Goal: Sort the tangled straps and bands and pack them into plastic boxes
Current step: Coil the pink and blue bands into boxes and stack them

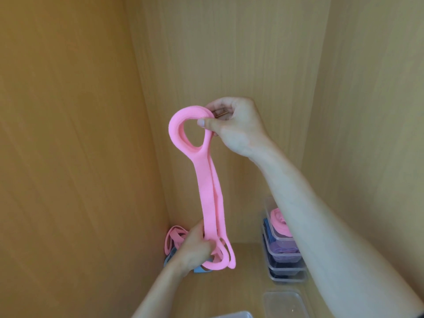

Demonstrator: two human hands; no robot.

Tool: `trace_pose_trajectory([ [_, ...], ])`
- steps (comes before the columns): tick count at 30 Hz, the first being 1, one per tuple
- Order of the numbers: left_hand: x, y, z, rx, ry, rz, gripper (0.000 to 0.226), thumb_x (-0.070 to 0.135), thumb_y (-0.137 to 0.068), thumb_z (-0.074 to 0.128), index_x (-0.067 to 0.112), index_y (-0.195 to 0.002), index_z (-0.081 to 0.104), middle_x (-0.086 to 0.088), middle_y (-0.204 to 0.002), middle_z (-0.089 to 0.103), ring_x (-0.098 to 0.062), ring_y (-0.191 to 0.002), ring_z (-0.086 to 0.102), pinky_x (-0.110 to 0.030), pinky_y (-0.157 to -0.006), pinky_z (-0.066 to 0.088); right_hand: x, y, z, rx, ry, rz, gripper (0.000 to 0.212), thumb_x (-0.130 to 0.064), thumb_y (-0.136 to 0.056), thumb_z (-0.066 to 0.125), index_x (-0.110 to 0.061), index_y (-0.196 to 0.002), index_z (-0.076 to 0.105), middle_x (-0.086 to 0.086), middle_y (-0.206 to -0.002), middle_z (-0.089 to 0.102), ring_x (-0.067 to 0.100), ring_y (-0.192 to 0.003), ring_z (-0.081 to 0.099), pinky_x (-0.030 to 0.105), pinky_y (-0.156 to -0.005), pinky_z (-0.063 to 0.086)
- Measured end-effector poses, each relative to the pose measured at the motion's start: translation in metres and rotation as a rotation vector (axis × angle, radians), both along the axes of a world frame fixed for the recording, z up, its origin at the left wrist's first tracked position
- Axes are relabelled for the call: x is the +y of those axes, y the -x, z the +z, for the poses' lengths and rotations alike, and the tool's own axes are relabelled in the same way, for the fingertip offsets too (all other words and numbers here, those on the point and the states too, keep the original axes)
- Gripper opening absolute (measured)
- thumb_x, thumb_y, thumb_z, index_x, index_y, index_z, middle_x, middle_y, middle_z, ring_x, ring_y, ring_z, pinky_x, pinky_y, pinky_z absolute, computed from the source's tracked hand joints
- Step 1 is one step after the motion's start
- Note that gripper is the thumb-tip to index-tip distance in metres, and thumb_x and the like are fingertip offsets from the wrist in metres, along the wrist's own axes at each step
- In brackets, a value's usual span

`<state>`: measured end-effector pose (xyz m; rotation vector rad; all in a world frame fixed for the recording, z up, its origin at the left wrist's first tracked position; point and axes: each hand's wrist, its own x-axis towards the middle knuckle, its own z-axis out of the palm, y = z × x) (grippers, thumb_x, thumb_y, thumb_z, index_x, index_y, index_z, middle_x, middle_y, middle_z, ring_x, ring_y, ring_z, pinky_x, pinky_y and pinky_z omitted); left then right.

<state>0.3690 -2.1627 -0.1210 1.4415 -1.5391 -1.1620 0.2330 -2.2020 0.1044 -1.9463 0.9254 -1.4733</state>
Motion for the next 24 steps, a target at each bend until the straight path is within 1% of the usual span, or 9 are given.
trace_pose_trajectory([
  [2, 0.0, 0.001, -0.004, 0.001, -0.025, -0.012, 0.041, -0.016, -0.078, 0.04, 0.001, -0.108, 0.061, -0.022, -0.101, 0.067, -0.033, -0.09, 0.065, -0.051, -0.088, 0.055, -0.001, 0.001, -0.001, 0.005, -0.002, -0.005, 0.02, -0.006, -0.078, 0.084, -0.022, -0.082, 0.073, -0.006, -0.081, 0.071, 0.009, -0.067, 0.065, 0.026, -0.07, 0.059],
  [3, 0.001, 0.001, -0.007, 0.007, -0.035, -0.017, 0.041, -0.015, -0.079, 0.042, 0.004, -0.11, 0.062, -0.021, -0.105, 0.069, -0.036, -0.096, 0.067, -0.053, -0.093, 0.055, -0.001, 0.002, -0.002, 0.007, -0.003, -0.008, 0.02, -0.006, -0.078, 0.084, -0.022, -0.082, 0.074, -0.006, -0.081, 0.071, 0.009, -0.067, 0.065, 0.026, -0.07, 0.059],
  [6, 0.003, 0.003, -0.011, 0.009, -0.044, -0.026, 0.031, -0.004, -0.086, 0.06, 0.009, -0.114, 0.065, -0.015, -0.108, 0.072, -0.033, -0.105, 0.068, -0.049, -0.097, 0.054, -0.003, 0.006, -0.002, 0.007, -0.009, -0.019, 0.019, -0.006, -0.078, 0.084, -0.022, -0.083, 0.074, -0.007, -0.08, 0.07, 0.007, -0.066, 0.065, 0.026, -0.07, 0.059],
  [8, 0.003, 0.005, -0.014, -0.019, -0.049, -0.027, 0.032, -0.001, -0.085, 0.065, 0.011, -0.115, 0.065, -0.013, -0.106, 0.073, -0.024, -0.1, 0.07, -0.042, -0.095, 0.055, -0.004, 0.009, -0.002, 0.004, -0.009, -0.027, 0.019, -0.006, -0.078, 0.084, -0.022, -0.083, 0.074, -0.007, -0.079, 0.07, 0.006, -0.064, 0.064, 0.025, -0.069, 0.059],
  [12, 0.001, 0.007, -0.017, -0.049, -0.05, 0.028, 0.029, -0.006, -0.084, 0.06, 0.011, -0.106, 0.067, -0.005, -0.096, 0.071, -0.012, -0.085, 0.066, -0.025, -0.081, 0.056, -0.008, 0.013, -0.003, 0.0, -0.005, -0.036, 0.02, -0.005, -0.078, 0.084, -0.023, -0.081, 0.074, -0.008, -0.077, 0.07, 0.005, -0.063, 0.064, 0.023, -0.066, 0.058],
  [16, -0.002, 0.003, -0.024, -0.03, -0.058, 0.082, 0.021, -0.007, -0.087, 0.06, 0.003, -0.102, 0.071, -0.014, -0.103, 0.073, -0.024, -0.094, 0.07, -0.034, -0.086, 0.056, -0.015, 0.016, -0.006, -0.008, -0.023, -0.05, 0.021, -0.005, -0.077, 0.084, -0.023, -0.08, 0.073, -0.007, -0.077, 0.07, 0.007, -0.065, 0.065, 0.026, -0.068, 0.059],
  [18, -0.003, 0.0, -0.029, -0.007, -0.073, 0.09, 0.019, -0.006, -0.087, 0.06, 0.0, -0.1, 0.072, -0.015, -0.101, 0.075, -0.02, -0.091, 0.07, -0.03, -0.081, 0.058, -0.021, 0.019, -0.008, -0.013, -0.034, -0.066, 0.023, -0.005, -0.077, 0.084, -0.025, -0.077, 0.072, -0.008, -0.076, 0.07, 0.007, -0.065, 0.066, 0.028, -0.069, 0.06],
  [21, -0.003, -0.006, -0.036, 0.039, -0.08, 0.096, 0.02, -0.006, -0.087, 0.061, 0.003, -0.098, 0.075, -0.006, -0.096, 0.076, -0.014, -0.086, 0.071, -0.022, -0.07, 0.055, -0.031, 0.025, -0.015, -0.035, -0.09, -0.106, 0.019, -0.006, -0.078, 0.084, -0.022, -0.081, 0.073, -0.002, -0.081, 0.072, 0.016, -0.074, 0.069, 0.038, -0.078, 0.062],
  [24, -0.001, -0.014, -0.043, 0.169, -0.075, 0.097, 0.023, -0.014, -0.085, 0.057, -0.002, -0.094, 0.075, -0.012, -0.091, 0.075, -0.019, -0.084, 0.069, -0.028, -0.076, 0.056, -0.044, 0.035, -0.021, -0.105, -0.138, -0.187, 0.021, -0.005, -0.08, 0.082, -0.021, -0.079, 0.069, -0.001, -0.081, 0.068, 0.024, -0.081, 0.068, 0.048, -0.085, 0.059],
])
